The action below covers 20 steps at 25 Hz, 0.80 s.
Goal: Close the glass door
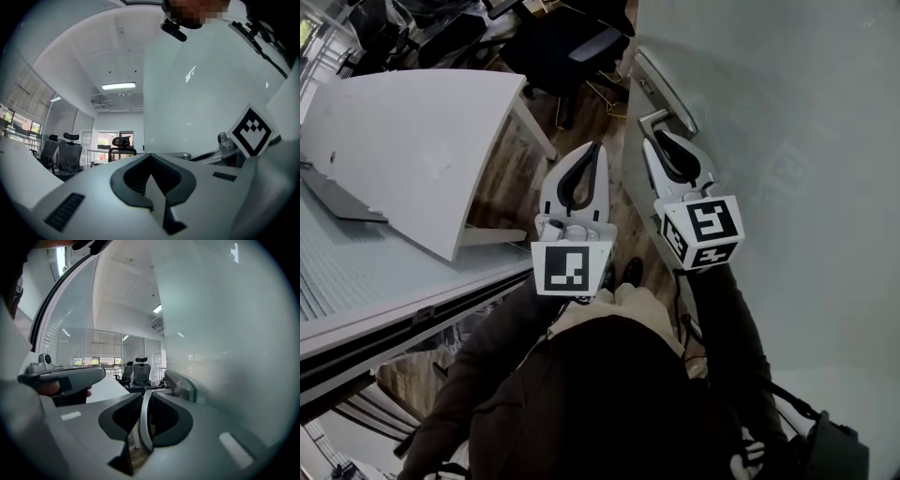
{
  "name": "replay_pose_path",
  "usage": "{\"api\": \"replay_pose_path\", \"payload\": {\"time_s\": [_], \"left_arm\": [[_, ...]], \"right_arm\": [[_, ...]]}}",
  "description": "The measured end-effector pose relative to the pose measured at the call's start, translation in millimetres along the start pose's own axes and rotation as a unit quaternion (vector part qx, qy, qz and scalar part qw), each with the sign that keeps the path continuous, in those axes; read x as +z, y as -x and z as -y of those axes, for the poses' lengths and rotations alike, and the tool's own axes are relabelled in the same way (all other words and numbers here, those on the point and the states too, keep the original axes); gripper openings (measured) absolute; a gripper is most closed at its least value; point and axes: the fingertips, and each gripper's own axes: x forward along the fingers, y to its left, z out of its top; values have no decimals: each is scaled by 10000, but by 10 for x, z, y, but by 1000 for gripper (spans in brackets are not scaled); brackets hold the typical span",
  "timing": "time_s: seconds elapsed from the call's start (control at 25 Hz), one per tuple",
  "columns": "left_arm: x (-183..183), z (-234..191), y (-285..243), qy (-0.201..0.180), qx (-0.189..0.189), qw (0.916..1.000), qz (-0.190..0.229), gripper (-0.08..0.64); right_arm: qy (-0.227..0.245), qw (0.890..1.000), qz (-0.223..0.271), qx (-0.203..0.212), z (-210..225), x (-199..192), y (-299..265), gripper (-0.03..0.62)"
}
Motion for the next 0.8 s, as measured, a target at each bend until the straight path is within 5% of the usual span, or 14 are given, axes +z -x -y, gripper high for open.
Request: {"api": "replay_pose_path", "payload": {"time_s": [0.8], "left_arm": [[207,-458,1697,-28,991,9951,56,-5]], "right_arm": [[212,9949,-181,971,-1518,-85,200,61]]}}
